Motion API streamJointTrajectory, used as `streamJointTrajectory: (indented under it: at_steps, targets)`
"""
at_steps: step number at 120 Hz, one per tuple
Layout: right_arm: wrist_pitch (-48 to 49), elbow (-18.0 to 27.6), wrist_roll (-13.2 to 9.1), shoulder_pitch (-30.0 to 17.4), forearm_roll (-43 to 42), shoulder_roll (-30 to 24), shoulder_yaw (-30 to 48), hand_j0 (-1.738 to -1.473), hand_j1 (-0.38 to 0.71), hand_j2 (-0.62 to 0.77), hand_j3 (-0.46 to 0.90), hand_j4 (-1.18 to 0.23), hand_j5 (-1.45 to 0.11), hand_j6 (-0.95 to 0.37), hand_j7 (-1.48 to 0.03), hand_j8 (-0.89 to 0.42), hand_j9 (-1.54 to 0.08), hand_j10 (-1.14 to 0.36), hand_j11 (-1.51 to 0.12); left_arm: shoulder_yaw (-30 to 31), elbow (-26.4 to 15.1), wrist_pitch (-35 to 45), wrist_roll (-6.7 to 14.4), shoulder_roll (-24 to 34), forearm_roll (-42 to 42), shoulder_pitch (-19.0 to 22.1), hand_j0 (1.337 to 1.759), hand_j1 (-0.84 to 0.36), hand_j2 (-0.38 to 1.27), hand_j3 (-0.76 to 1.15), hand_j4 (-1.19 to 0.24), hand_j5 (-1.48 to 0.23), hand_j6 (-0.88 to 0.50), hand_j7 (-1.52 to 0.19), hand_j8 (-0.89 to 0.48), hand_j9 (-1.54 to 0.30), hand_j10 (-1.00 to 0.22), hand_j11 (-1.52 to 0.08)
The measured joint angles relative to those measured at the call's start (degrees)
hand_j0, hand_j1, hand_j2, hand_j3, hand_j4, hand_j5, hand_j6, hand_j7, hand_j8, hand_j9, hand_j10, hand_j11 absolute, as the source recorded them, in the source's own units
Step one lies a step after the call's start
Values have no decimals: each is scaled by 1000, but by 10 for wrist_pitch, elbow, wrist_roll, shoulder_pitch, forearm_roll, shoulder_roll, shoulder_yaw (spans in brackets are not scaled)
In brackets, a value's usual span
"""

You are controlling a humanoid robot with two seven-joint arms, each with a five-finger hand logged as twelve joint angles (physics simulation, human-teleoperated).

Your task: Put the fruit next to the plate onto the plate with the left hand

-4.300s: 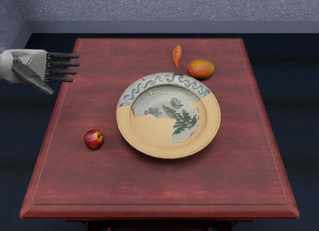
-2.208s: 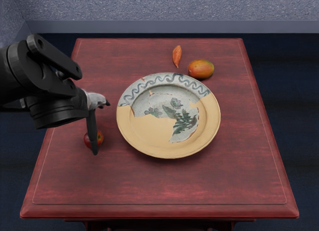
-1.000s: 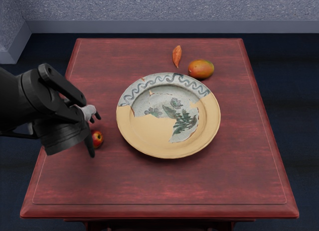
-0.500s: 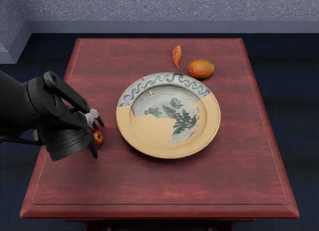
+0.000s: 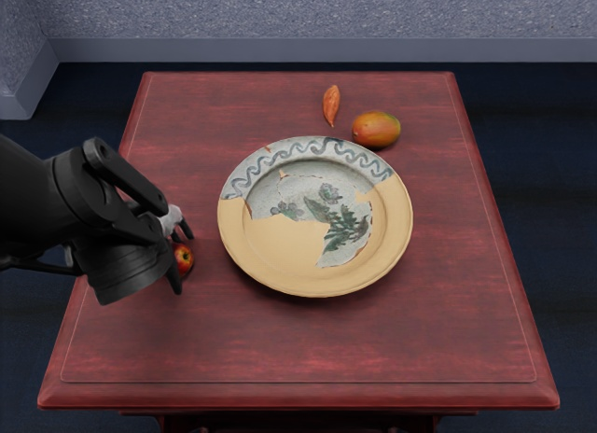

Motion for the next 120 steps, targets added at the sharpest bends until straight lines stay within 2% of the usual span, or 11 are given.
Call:
streamJointTrajectory:
  at_steps: [49,57,66,79,90,102,108,113,120]
  targets:
    - [0,0,0,0,0,0,0,-1658,-349,0,0,0,0,-1,0,0,0,0,0,-1,1,0,0,0,0,3,1658,-154,84,0,-419,-544,-415,-544,-413,-545,-419,-545]
    - [0,0,0,0,0,0,0,-1658,-349,0,0,0,0,-1,0,0,0,0,0,-2,1,-1,0,0,1,12,1658,-268,108,0,-536,-650,-494,-665,-469,-673,-522,-673]
    - [0,0,0,0,0,0,0,-1658,-349,0,0,0,0,-1,0,0,0,0,0,-3,1,-5,1,0,0,12,1655,-294,212,0,-640,-799,-485,-813,-467,-824,-626,-823]
    - [0,0,0,0,0,0,0,-1658,-349,0,0,0,0,-1,0,0,0,0,0,-4,1,-12,2,0,-2,6,1653,-324,389,0,-734,-942,-464,-955,-421,-966,-601,-967]
    - [0,0,0,0,0,0,0,-1658,-349,0,0,0,0,-1,0,-1,0,0,0,-1,0,-16,4,0,-17,-11,1652,-325,404,0,-774,-1029,-432,-1029,-388,-1040,-576,-1043]
    - [0,0,0,0,0,0,0,-1658,-349,0,0,-1,0,-1,0,-1,0,0,0,16,-1,-18,6,0,-48,-47,1651,-324,440,0,-796,-1102,-408,-1086,-363,-1092,-575,-1097]
    - [0,0,0,0,0,0,0,-1658,-349,0,0,-1,0,-1,0,-1,0,0,0,29,-1,-19,8,5,-62,-76,1651,-295,394,0,-803,-1127,-411,-1107,-367,-1109,-591,-1114]
    - [0,0,0,0,0,0,0,-1658,-349,0,0,-1,0,-1,0,-1,0,0,0,41,-1,-22,11,14,-71,-98,1651,-314,480,0,-808,-1145,-409,-1123,-362,-1123,-589,-1126]
    - [0,0,0,0,0,0,0,-1658,-349,0,0,-1,0,-1,0,-1,0,0,0,53,0,-29,14,31,-79,-134,1651,-290,398,0,-810,-1169,-402,-1136,-358,-1135,-590,-1138]
